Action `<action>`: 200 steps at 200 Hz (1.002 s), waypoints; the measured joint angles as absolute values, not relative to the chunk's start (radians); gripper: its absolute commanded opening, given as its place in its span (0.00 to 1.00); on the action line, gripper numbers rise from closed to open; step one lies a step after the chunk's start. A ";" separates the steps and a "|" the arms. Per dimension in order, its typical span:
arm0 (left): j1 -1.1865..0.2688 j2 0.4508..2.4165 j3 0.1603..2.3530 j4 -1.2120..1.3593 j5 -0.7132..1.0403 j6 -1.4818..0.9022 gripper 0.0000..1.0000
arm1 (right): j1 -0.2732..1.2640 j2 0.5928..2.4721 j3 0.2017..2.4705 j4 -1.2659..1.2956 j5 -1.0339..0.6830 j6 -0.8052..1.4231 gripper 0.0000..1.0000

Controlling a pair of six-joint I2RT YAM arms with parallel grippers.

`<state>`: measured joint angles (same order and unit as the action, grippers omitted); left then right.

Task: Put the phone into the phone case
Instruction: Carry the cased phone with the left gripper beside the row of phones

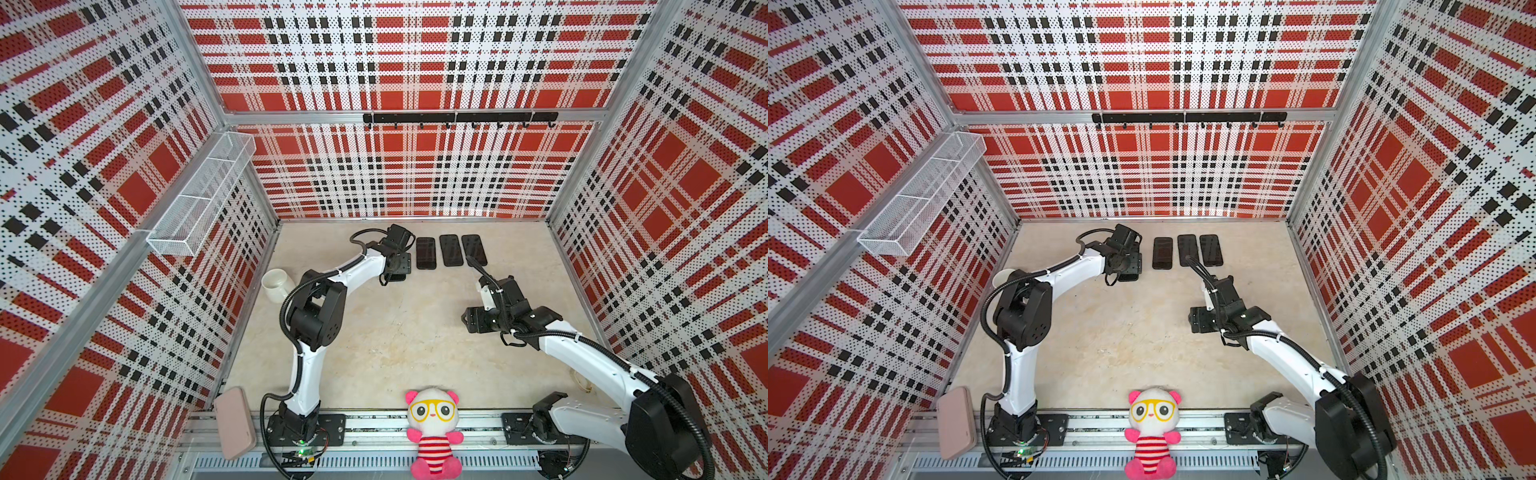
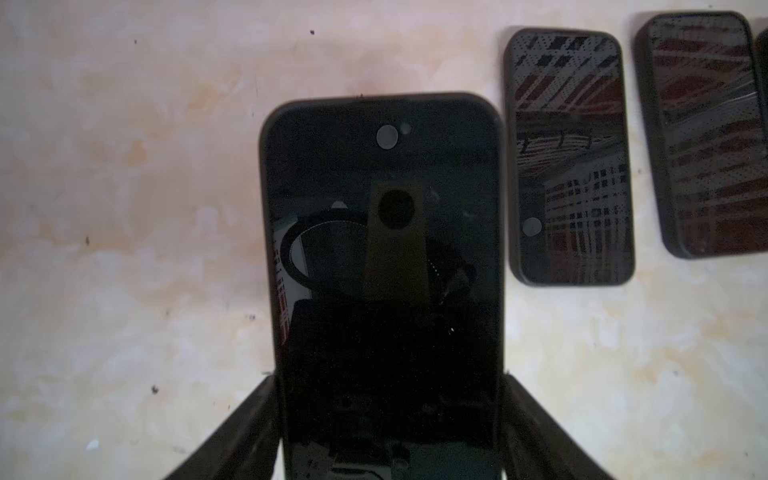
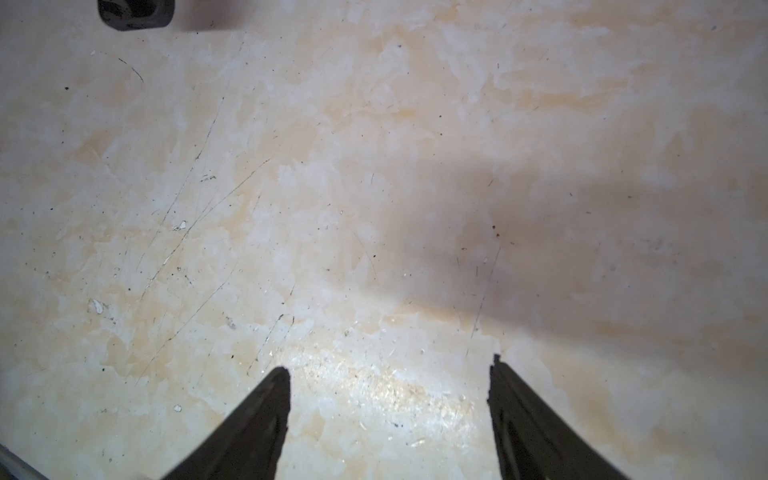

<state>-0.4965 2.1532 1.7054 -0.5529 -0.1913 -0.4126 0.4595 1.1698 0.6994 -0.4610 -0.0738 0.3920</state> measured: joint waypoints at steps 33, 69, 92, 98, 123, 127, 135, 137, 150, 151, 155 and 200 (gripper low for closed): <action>-0.471 2.292 1.862 -0.556 -0.168 -0.384 0.67 | 0.459 1.152 0.682 -0.461 -0.073 0.395 0.78; -0.454 2.423 2.028 -0.574 -0.141 -0.348 0.67 | 0.459 1.145 0.674 -0.462 -0.070 0.395 0.78; -0.448 2.465 2.073 -0.583 -0.130 -0.335 0.67 | 0.459 1.144 0.672 -0.463 -0.068 0.395 0.78; -0.445 2.470 2.079 -0.586 -0.127 -0.332 0.67 | 0.459 1.144 0.672 -0.463 -0.067 0.395 0.78; -0.443 2.476 2.088 -0.593 -0.109 -0.328 0.71 | 0.459 1.146 0.672 -0.462 -0.066 0.394 0.78; -0.443 2.476 2.088 -0.593 -0.106 -0.328 0.73 | 0.459 1.147 0.672 -0.461 -0.066 0.394 0.78; -0.442 2.478 2.089 -0.593 -0.099 -0.328 0.75 | 0.459 1.150 0.672 -0.461 -0.067 0.394 0.78; -0.441 2.479 2.090 -0.593 -0.096 -0.328 0.75 | 0.459 1.150 0.672 -0.461 -0.067 0.394 0.78; -0.437 2.487 2.098 -0.595 -0.076 -0.327 0.78 | 0.459 1.156 0.672 -0.460 -0.067 0.394 0.78; -0.437 2.487 2.098 -0.595 -0.075 -0.327 0.78 | 0.459 1.157 0.672 -0.460 -0.067 0.394 0.78; -0.437 2.489 2.099 -0.594 -0.069 -0.328 0.78 | 0.459 1.159 0.672 -0.459 -0.067 0.394 0.78; -0.427 2.492 2.100 -0.577 -0.036 -0.333 0.81 | 0.459 1.162 0.672 -0.457 -0.067 0.394 0.78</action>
